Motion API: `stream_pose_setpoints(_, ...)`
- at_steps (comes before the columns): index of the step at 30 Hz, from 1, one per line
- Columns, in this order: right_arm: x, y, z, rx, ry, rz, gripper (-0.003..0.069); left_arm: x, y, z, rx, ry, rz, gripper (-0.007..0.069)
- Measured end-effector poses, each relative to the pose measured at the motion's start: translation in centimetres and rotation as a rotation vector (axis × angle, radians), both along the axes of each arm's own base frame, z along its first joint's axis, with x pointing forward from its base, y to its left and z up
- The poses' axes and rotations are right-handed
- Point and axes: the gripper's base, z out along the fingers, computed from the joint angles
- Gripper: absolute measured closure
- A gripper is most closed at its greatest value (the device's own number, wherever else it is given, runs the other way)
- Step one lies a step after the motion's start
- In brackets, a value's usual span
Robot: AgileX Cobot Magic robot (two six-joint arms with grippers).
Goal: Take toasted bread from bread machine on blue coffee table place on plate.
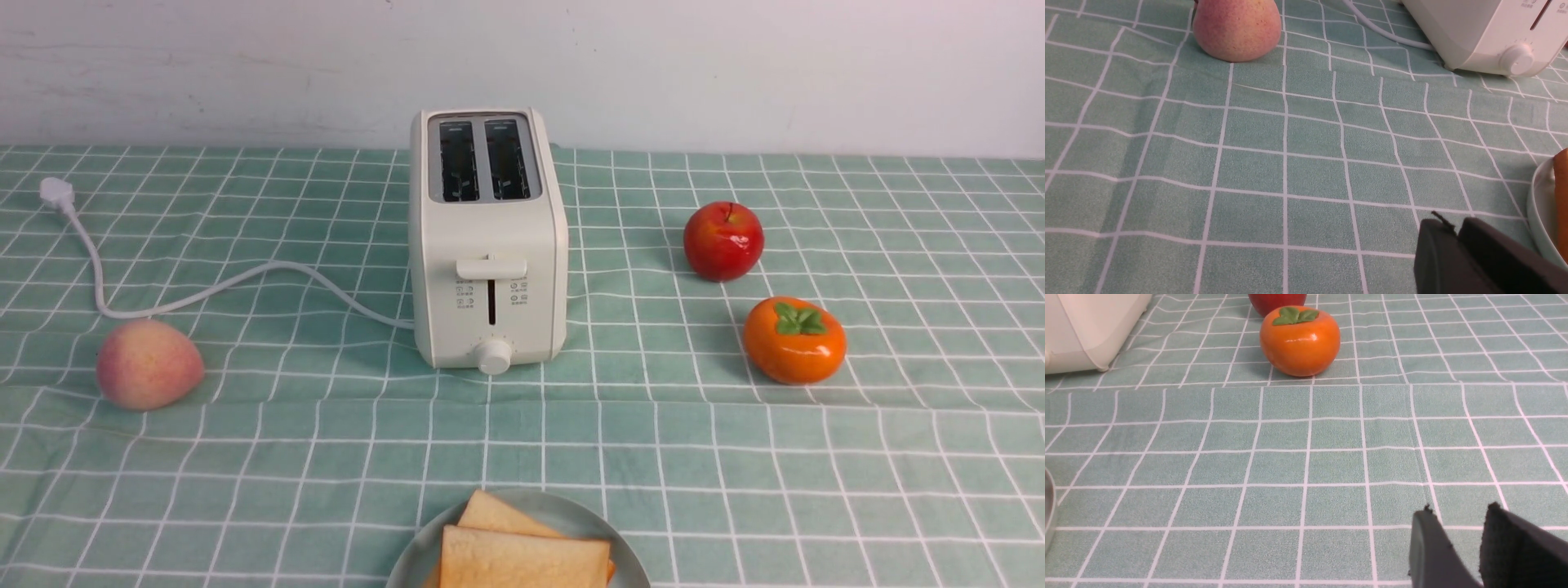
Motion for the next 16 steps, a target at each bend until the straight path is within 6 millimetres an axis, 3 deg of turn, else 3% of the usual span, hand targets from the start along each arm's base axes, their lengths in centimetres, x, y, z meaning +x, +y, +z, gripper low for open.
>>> stream_pose_setpoints(16,0.00,0.00,0.00,-0.001,0.000,0.000,0.0440,0.00,0.00,0.00,0.000,0.000,0.000,0.0542)
